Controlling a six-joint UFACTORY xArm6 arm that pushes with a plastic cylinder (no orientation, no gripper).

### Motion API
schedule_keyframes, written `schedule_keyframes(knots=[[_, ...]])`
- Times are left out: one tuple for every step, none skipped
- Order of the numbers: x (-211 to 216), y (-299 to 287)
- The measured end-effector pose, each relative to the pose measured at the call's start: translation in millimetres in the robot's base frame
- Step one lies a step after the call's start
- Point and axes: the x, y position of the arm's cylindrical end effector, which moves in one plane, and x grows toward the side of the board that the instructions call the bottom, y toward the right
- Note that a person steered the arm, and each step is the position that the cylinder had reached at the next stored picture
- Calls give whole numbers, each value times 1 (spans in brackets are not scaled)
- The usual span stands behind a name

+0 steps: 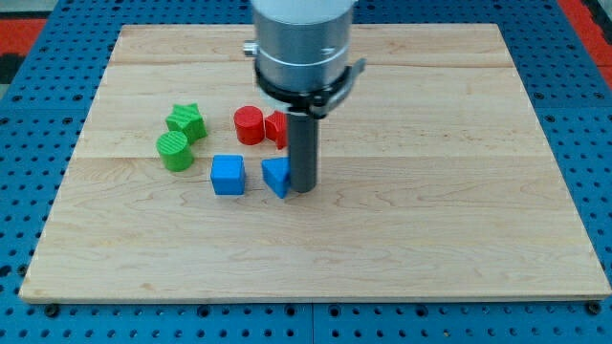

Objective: Touch the bottom of the blue cube

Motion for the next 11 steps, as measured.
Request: schedule_keyframes(knots=[[1,-25],[2,-51],[16,-34],[34,-66],[34,-85],[41,-78],[41,-76],[37,-76],[22,-79],[22,-100],[22,-110]])
